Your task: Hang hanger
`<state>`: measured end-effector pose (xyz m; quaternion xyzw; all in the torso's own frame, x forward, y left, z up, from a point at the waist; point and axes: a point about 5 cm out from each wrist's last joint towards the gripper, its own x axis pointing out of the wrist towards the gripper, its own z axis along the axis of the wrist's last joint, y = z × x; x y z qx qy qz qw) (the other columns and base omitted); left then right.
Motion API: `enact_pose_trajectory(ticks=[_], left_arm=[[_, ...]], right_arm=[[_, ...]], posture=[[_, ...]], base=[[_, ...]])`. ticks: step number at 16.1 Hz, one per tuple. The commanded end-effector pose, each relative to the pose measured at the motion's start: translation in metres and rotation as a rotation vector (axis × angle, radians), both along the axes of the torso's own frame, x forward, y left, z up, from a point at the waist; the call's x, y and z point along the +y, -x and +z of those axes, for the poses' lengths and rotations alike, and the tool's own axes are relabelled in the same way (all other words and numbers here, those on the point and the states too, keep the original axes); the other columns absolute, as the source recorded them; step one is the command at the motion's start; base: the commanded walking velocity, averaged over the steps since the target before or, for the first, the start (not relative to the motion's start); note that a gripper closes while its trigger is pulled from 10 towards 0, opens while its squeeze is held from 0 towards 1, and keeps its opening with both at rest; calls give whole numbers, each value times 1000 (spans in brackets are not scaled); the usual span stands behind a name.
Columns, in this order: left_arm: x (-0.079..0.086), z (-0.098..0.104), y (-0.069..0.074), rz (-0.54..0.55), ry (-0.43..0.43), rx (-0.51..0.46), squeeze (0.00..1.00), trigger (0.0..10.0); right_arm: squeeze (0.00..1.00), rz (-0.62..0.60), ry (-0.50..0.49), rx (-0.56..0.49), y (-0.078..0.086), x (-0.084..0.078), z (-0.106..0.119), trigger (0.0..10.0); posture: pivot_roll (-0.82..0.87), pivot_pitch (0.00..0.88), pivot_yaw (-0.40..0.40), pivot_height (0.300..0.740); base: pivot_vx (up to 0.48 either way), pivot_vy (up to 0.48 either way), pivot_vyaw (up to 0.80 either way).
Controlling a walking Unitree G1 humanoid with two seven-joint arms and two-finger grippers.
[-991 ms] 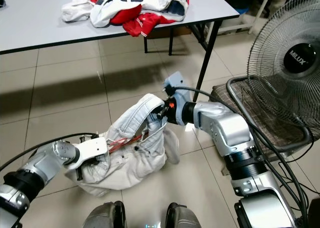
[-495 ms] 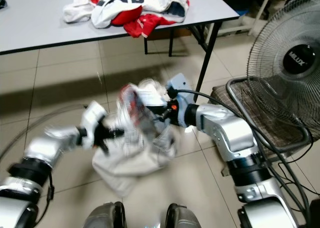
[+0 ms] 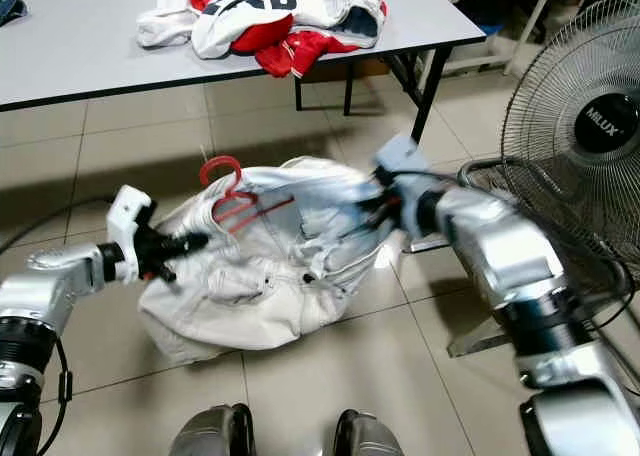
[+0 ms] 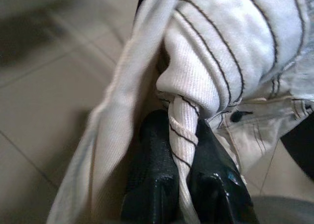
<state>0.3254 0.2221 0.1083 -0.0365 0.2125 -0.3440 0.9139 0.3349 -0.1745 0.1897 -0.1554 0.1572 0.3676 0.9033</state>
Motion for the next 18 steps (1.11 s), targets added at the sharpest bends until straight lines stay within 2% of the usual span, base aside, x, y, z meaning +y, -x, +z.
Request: enact_pose_trajectory(ticks=[1,2,6,7,8,9,11,12,13,15,17,18], left_arm=[[10,19,-6,63,51,-81,0,0],[11,22,-7,82,77,-94,0,0],[7,43,-19,198,324,-169,0,0],[3,44,-20,183,312,-156,0,0],[0,38,-17,128,213,-146,0,0],[-7,25,-9,14,55,-116,0,0],[-8,7,-2,-56,-205,-138,0,0],[-7,4,-1,-63,-249,-144,0,0],[-3,-6,2,-110,-527,-220,0,0],[-2,-12,5,-164,-669,-284,0,0],[8,-26,13,-246,-950,-374,0,0],[11,-31,16,-276,-1049,-417,0,0]], right_arm=[[0,-20,7,-24,-1,-12,7,0],[0,-8,6,-18,0,-12,7,0],[0,63,-81,5,4,5,5,0],[0,68,-106,-13,4,8,8,0],[0,47,-130,-40,1,8,13,0],[0,11,-181,-97,-4,7,27,0],[0,1,-223,-181,-12,6,54,0],[0,7,-228,-182,-12,6,57,0],[0,54,-295,-156,-10,11,63,0],[0,61,-335,-140,-10,11,66,0],[0,52,-391,-119,-13,7,72,0],[0,50,-415,-113,-13,6,74,0]], posture=[[-77,116,26,740],[-79,115,24,740],[-80,115,24,740],[-81,115,23,740],[-80,114,24,740],[-80,114,26,740],[-82,117,30,740],[-82,117,30,740],[-82,116,29,740],[-81,117,28,740],[-81,118,24,740],[-81,118,24,740]], base=[[0,0,0],[0,0,0],[0,0,0],[0,0,0],[0,0,0],[0,0,0],[0,0,0],[0,0,0],[0,0,0],[0,0,0],[0,0,0],[0,0,0]])
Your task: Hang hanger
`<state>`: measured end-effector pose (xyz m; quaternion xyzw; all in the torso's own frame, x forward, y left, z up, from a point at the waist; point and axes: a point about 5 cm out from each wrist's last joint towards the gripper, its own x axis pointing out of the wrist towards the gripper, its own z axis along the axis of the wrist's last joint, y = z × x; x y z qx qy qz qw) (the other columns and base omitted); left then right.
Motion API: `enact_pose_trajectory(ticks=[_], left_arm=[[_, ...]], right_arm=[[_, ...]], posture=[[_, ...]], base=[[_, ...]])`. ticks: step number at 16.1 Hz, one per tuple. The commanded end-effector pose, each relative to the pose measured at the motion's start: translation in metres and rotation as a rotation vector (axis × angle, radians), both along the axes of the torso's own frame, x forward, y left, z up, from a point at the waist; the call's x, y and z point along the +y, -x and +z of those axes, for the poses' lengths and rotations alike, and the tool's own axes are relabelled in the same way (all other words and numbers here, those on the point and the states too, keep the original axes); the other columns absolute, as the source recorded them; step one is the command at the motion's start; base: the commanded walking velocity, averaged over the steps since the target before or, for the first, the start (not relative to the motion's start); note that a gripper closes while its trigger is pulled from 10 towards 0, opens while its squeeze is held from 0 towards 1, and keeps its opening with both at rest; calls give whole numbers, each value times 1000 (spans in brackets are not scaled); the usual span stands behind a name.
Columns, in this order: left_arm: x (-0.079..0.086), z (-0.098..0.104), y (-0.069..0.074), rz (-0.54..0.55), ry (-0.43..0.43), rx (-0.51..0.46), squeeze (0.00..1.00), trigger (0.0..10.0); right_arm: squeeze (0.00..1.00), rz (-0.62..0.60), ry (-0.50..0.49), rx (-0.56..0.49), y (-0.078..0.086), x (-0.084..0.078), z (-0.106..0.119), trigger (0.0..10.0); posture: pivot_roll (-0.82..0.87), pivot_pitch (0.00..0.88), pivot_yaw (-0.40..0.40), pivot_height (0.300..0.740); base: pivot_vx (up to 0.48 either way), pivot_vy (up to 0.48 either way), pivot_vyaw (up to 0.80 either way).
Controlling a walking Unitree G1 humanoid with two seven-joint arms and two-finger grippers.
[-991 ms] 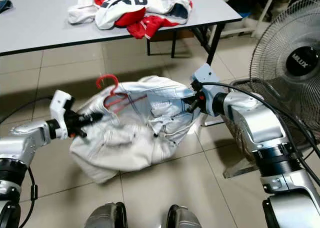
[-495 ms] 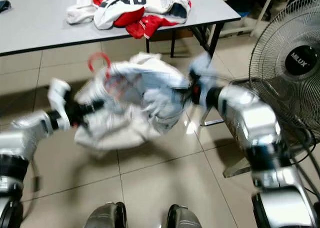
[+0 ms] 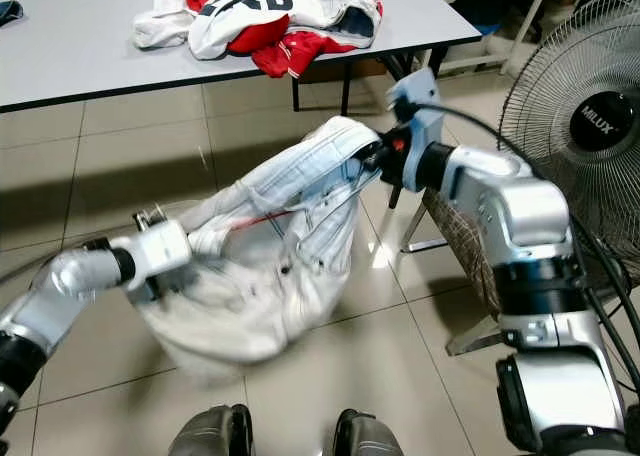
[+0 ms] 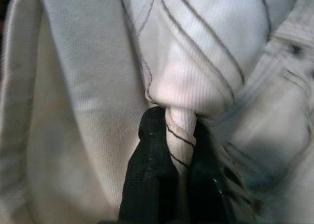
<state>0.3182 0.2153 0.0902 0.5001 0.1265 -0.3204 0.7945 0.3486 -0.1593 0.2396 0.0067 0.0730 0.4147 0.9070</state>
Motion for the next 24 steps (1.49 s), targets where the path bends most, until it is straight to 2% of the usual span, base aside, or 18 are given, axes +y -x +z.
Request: enact_pose_trajectory(ticks=[1,4,5,6,7,8,9,10,11,13,15,17,18,19,20,22,23,24], left_arm=[[18,-20,12,25,-118,21,0,0],[11,-33,20,1,-134,-39,0,0],[9,-30,18,55,-58,-90,0,0],[6,-22,12,112,76,-167,0,0],[5,-18,10,127,133,-194,0,0],[0,-6,6,163,377,-209,0,0],[-2,7,3,172,624,-179,0,0],[0,17,3,153,786,-125,0,0],[4,22,4,142,862,-77,0,0],[16,28,3,163,959,-27,0,0],[33,38,-2,220,1045,-43,0,0],[39,55,-3,187,1212,-17,0,0],[40,59,-4,190,1245,-17,0,0],[42,69,-13,255,1292,-22,0,0],[42,71,-17,288,1272,11,0,0],[42,71,-21,320,1221,47,0,0],[43,69,-24,362,1172,86,0,0],[45,61,-25,427,1062,136,0,0]], right_arm=[[0,-33,-82,-74,-1,-11,26,0],[0,-74,-157,-49,-4,-14,30,0],[0,-57,-177,-32,-2,-12,28,0],[0,-39,-182,-6,0,-10,24,0],[0,-34,-180,4,1,-10,21,0],[0,-30,-165,30,3,-10,14,0],[0,-37,-148,64,5,-10,4,0],[0,-44,-126,90,8,-12,-4,0],[0,-50,-112,103,9,-13,-7,0],[0,-53,-99,116,12,-16,-11,0],[0,-23,-85,123,17,-16,-12,0],[0,-2,16,127,23,-15,-24,0],[0,-3,73,124,24,-16,-30,0],[0,-1,264,109,29,-18,-52,0],[0,5,252,112,32,-12,-56,0],[0,-1,197,86,32,-7,-48,0],[0,-19,164,29,29,-6,-35,0],[0,-38,155,-32,25,-9,-18,0]], posture=[[-81,118,24,740],[-81,121,24,740],[-82,123,22,740],[-82,123,22,740],[-83,123,20,740],[-82,123,20,740],[-82,123,21,740],[-82,123,21,740],[-81,123,23,740],[-82,122,25,740],[-83,122,25,740],[-84,120,23,740],[-83,120,23,740],[-81,117,19,740],[-80,113,21,740],[-81,112,22,740],[-85,105,29,740],[-87,100,33,740]], base=[[0,0,0],[0,0,0],[0,0,0],[0,0,0],[0,0,0],[0,0,0],[0,0,0],[0,0,0],[0,0,0],[0,0,0],[0,0,0],[0,0,0],[0,0,0],[0,0,0],[0,0,0],[0,0,0],[0,0,0],[0,0,0]])
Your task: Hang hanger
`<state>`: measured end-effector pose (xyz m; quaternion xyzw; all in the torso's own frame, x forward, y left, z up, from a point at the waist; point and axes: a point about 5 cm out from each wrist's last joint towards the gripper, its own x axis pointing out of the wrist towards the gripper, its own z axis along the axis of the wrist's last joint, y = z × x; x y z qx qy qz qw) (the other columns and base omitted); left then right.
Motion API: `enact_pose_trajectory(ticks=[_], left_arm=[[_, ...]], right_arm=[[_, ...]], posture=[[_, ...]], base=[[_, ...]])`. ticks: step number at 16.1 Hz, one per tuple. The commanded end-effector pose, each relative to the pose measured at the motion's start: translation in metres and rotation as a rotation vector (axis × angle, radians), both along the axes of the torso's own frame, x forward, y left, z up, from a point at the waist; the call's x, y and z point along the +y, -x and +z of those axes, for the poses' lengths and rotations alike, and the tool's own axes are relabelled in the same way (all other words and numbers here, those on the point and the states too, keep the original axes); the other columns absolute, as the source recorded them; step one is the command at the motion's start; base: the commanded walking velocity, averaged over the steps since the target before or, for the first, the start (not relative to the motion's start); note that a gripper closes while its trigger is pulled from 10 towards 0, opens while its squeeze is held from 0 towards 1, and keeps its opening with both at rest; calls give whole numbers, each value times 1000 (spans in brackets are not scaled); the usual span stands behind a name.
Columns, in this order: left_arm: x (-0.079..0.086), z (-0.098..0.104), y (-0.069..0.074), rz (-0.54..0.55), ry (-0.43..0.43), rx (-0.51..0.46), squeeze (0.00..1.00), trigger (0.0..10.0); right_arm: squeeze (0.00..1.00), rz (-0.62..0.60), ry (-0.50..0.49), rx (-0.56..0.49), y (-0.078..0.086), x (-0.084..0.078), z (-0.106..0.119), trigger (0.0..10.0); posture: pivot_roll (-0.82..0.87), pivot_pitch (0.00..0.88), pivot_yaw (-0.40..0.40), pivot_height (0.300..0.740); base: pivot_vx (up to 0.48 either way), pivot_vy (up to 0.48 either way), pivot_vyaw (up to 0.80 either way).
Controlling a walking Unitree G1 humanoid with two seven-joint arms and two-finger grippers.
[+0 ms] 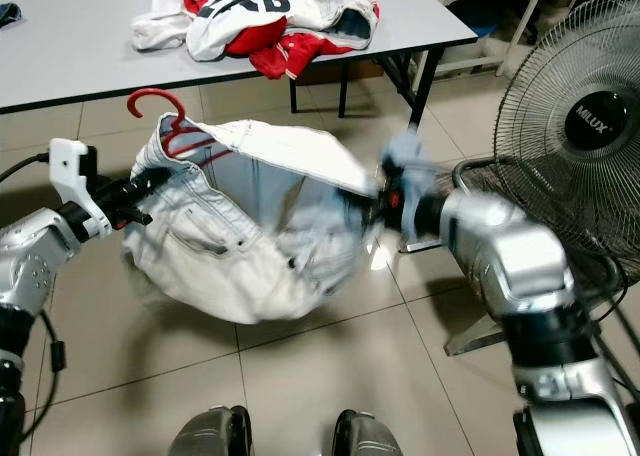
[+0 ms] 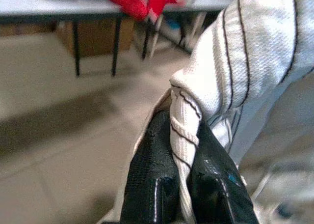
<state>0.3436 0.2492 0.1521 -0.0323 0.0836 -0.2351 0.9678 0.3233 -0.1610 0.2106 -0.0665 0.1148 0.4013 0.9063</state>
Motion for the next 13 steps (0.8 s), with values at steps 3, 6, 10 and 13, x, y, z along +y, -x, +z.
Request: enact_pose_trajectory(ticks=[3,6,10,13], left_arm=[[8,-20,7,0,-245,115,0,0],[13,-35,15,-40,-424,213,0,0],[19,-48,25,-101,-621,289,0,0],[23,-57,31,-175,-815,338,0,0]], right_arm=[[0,-31,-37,-126,-5,-15,39,0],[0,-82,-43,-164,-14,-31,54,0],[0,-98,-48,-170,-17,-37,58,0],[0,-88,-56,-164,-18,-35,58,0]], posture=[[-94,93,38,740],[-93,82,36,740],[-91,74,37,740],[-91,73,38,740]], base=[[0,0,0],[0,0,0],[0,0,0],[0,0,0]])
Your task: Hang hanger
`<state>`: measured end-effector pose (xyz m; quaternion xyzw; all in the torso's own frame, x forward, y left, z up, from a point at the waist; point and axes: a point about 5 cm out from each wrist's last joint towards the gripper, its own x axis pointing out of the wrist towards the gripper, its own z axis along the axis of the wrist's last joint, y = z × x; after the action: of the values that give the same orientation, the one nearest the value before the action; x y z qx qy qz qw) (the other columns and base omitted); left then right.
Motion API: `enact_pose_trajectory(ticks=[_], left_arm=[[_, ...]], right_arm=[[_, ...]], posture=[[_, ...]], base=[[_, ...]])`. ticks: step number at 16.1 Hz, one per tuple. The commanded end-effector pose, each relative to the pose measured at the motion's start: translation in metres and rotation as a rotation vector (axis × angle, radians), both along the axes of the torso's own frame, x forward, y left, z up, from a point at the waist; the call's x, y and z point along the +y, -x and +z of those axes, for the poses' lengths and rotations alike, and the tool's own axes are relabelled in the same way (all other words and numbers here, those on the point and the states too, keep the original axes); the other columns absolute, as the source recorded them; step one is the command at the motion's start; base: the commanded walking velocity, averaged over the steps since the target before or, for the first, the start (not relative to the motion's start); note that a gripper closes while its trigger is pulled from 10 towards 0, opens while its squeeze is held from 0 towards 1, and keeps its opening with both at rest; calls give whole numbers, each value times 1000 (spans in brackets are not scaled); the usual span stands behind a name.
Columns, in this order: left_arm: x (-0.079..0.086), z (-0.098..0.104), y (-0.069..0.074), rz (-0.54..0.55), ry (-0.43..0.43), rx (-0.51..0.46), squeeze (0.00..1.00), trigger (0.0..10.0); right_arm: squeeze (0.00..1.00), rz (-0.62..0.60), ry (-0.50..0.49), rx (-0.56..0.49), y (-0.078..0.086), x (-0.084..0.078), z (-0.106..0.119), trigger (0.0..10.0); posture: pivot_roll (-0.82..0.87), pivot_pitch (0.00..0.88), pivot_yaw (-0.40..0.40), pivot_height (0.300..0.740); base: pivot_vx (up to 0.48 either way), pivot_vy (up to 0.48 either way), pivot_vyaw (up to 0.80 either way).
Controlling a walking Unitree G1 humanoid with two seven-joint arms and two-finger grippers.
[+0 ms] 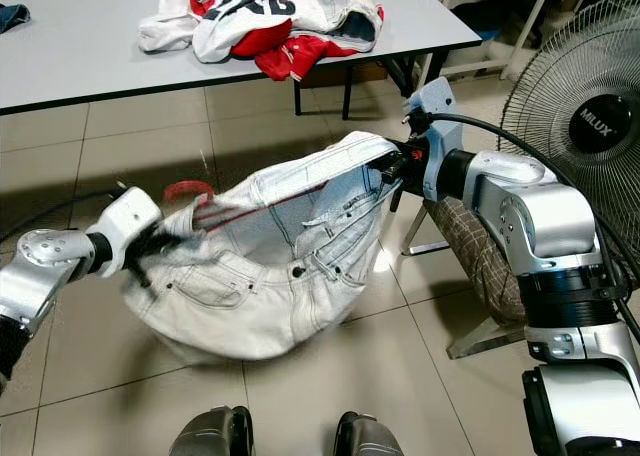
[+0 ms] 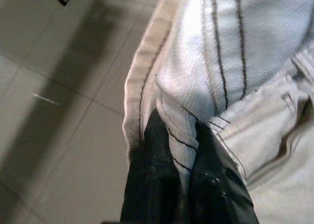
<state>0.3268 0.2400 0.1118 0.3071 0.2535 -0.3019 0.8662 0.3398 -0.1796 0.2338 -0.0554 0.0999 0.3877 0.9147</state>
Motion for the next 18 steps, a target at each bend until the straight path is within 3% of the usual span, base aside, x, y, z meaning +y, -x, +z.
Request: enact_pose_trajectory(ticks=[1,4,7,8,9,10,11,12,13,14,16,18], left_arm=[[34,-19,16,88,-156,113,0,0],[33,-21,19,29,-239,124,0,0],[19,-19,14,77,-42,122,0,0],[10,-14,10,133,180,125,0,0],[7,-12,9,144,245,126,0,0],[-1,-1,5,168,446,128,0,0],[-3,8,2,180,550,121,0,0],[-4,25,-3,191,725,100,0,0],[-4,35,-5,189,817,86,0,0],[-6,62,-8,141,1024,58,0,0],[-12,86,-6,66,1154,51,0,0],[-21,98,-1,-4,1213,64,0,0]], right_arm=[[0,-57,-24,-141,-2,-16,34,0],[0,-58,-25,-132,-3,-17,32,0],[0,-26,-40,-101,-1,-3,22,0],[0,-4,-46,-77,3,4,15,0],[0,1,-46,-70,4,5,13,0],[0,7,-43,-49,8,8,6,0],[0,10,-24,-33,11,9,-1,0],[0,7,10,-3,15,10,-14,0],[0,2,41,9,17,10,-22,0],[0,-6,160,19,23,12,-42,0],[0,4,255,31,28,20,-65,0],[0,-5,274,41,27,29,-82,0]], posture=[[-91,72,39,740],[-90,77,38,740],[-88,81,36,740],[-87,87,36,740],[-87,87,36,740],[-85,97,35,740],[-85,97,35,740],[-81,109,35,740],[-80,110,34,740],[-76,115,35,740],[-69,123,35,740],[-65,125,36,740]], base=[[0,0,0],[0,0,0],[0,0,0],[0,0,0],[0,0,0],[0,0,0],[0,0,0],[0,0,0],[0,0,0],[0,0,0],[0,0,0],[0,0,0]])
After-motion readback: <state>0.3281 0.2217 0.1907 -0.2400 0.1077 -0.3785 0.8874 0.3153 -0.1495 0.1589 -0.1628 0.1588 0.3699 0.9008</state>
